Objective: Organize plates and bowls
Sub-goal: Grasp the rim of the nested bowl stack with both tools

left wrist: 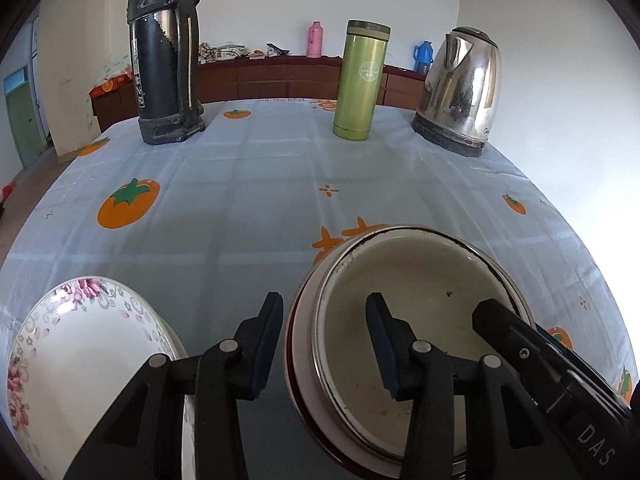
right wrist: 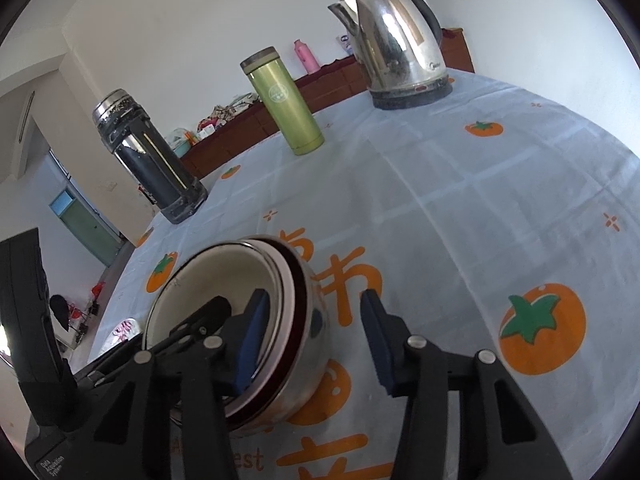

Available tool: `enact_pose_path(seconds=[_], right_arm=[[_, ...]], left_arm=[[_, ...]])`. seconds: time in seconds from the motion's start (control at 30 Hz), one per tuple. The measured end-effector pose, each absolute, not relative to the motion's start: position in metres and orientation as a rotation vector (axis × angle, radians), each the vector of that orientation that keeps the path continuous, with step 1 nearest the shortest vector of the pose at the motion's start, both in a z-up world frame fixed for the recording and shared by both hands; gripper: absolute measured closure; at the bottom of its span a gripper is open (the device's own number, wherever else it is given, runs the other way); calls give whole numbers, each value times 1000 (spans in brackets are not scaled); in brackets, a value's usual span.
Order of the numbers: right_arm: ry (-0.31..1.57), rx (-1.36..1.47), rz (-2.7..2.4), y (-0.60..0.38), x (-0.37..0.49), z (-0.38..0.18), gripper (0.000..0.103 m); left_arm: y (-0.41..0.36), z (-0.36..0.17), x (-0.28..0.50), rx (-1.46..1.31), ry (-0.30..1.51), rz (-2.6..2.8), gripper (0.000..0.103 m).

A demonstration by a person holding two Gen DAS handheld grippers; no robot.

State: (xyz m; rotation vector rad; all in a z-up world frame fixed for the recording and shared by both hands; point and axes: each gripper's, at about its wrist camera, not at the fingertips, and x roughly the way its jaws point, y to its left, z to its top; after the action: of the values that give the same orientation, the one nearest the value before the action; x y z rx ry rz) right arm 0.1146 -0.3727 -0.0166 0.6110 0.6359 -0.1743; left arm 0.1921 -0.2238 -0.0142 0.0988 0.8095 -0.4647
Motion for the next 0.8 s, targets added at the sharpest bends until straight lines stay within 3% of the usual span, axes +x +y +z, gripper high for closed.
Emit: enact_pose_path(seconds=[0.33, 0.8], right_arm=[[663, 672, -108, -374, 121, -22, 66], [640, 620, -157, -371, 112, -12, 67]], left_arm=[[-225, -14, 189, 121, 782, -451, 70], [-226, -8, 184, 91, 769, -494, 70]])
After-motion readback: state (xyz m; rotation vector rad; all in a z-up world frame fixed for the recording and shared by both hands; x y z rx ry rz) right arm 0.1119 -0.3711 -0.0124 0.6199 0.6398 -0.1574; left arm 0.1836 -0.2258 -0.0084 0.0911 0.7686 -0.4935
